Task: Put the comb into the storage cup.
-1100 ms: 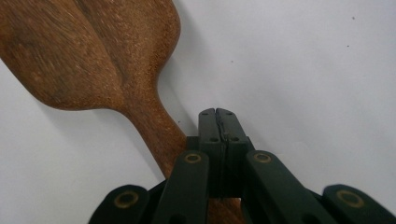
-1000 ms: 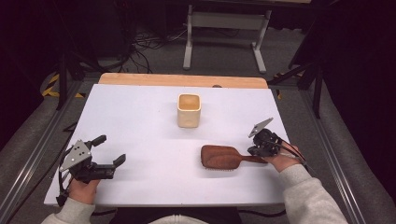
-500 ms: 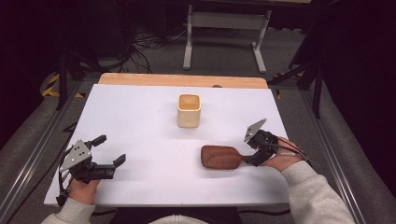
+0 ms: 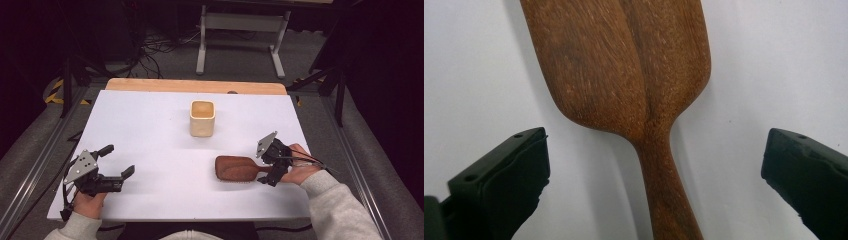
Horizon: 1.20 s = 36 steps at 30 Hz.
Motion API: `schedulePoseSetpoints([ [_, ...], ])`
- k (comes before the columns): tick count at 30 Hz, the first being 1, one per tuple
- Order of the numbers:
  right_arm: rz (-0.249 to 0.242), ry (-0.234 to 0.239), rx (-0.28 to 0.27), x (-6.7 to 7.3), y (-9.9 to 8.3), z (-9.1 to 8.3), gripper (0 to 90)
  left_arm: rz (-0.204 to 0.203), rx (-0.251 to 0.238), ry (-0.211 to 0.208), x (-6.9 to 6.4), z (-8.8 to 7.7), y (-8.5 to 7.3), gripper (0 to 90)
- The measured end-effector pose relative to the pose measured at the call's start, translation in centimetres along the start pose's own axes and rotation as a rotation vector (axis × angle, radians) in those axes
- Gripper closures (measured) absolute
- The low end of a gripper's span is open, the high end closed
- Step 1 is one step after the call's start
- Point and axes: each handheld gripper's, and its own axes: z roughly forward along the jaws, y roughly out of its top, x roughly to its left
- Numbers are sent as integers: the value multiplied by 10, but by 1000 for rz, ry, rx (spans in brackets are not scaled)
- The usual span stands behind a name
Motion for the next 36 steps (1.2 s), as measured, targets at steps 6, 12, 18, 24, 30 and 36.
schedulePoseSetpoints([
  [6, -35, 8, 19, -2, -1, 4, 3, 1, -1, -1, 0, 0, 0, 23],
  [12, -66, 17, 34, -5, 0, 8, 79, 4, -3, -3, 0, 0, 0, 18],
  [18, -79, 37, 72, -4, 2, 9, 262, -8, 3, 8, 2, 0, -1, 11],
  [24, -113, 57, 103, -6, 3, 14, 373, 9, -13, 8, 1, 0, -1, 6],
  [30, -127, 82, 137, -7, 5, 20, 492, 12, -24, 6, 1, 0, -1, 5],
  [36, -137, 112, 151, -8, 7, 25, 558, -4, -15, -30, 2, -1, 1, 6],
])
